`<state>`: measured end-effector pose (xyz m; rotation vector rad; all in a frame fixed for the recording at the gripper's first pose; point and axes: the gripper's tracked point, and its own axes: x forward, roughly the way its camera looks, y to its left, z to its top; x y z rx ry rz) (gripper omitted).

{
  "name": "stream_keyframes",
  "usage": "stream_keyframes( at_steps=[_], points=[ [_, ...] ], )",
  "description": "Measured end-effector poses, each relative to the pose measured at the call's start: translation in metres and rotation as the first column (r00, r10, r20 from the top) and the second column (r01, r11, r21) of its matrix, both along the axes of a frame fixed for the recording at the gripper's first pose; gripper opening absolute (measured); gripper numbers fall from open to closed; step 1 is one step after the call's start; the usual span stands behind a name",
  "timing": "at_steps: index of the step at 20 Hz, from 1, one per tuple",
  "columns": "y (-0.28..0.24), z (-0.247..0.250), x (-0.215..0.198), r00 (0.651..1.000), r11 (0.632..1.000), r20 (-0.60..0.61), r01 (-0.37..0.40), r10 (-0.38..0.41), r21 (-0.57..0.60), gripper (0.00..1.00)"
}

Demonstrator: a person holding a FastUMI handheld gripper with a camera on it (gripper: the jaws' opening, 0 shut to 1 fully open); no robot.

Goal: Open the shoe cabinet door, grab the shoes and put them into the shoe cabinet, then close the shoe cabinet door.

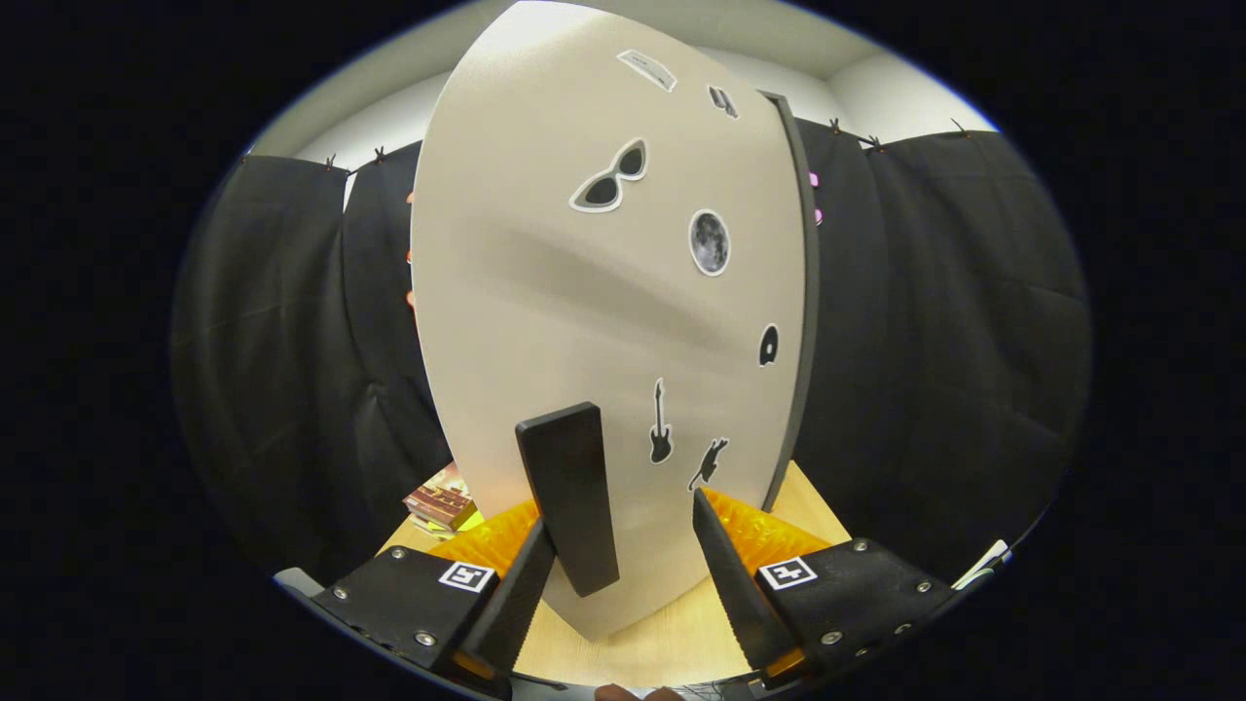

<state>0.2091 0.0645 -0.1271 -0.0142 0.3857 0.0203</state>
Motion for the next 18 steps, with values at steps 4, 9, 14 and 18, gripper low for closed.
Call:
stream_keyframes(
  at_steps=[4,9,14,18],
  points=[
    [0.022,-0.002,0.03,0.999,0.999,0.0,-0.043,0.043,0.009,0.87],
    [0.038,-0.007,0.052,0.995,0.993,-0.005,-0.099,0.1,0.064,0.89],
    [0.047,-0.005,0.071,0.991,0.989,-0.004,-0.131,0.132,0.075,0.94],
    [0.053,-0.006,0.079,0.989,0.987,0.002,-0.145,0.145,0.071,0.94]
  ],
)
